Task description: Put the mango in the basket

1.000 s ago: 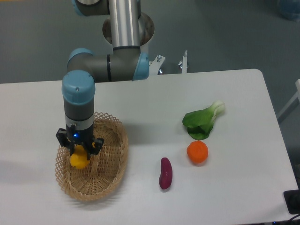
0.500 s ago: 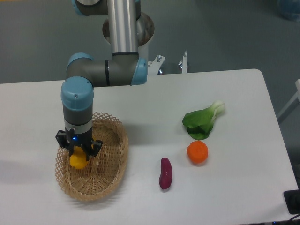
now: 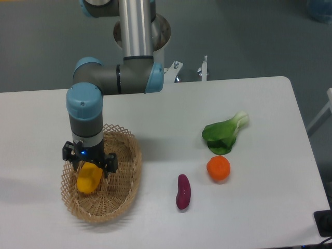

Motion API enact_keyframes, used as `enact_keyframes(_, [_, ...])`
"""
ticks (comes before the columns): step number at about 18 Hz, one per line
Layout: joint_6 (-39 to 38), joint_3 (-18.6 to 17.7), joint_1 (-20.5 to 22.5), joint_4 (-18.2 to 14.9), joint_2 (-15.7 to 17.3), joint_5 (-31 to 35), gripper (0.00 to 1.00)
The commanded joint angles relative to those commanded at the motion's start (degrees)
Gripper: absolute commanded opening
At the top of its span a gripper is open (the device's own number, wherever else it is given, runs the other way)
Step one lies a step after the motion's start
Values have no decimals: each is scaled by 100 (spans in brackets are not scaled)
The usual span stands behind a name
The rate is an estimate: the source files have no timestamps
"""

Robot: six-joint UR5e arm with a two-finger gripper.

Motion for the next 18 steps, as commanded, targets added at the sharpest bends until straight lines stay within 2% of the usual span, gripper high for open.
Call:
enact_keyframes(6, [17, 106, 614, -27, 387, 26, 100])
enact_keyframes(8, [271, 141, 808, -35, 431, 122, 100])
enact_keyframes(11, [745, 159, 1265, -114, 676, 264, 100])
enact_keyframes(12, [982, 150, 1431, -228, 738, 264, 100])
enact_keyframes(15, [2106, 176, 1941, -982, 1001, 255, 100])
enact_keyframes(18, [3388, 203, 2372, -1423, 1274, 255, 100])
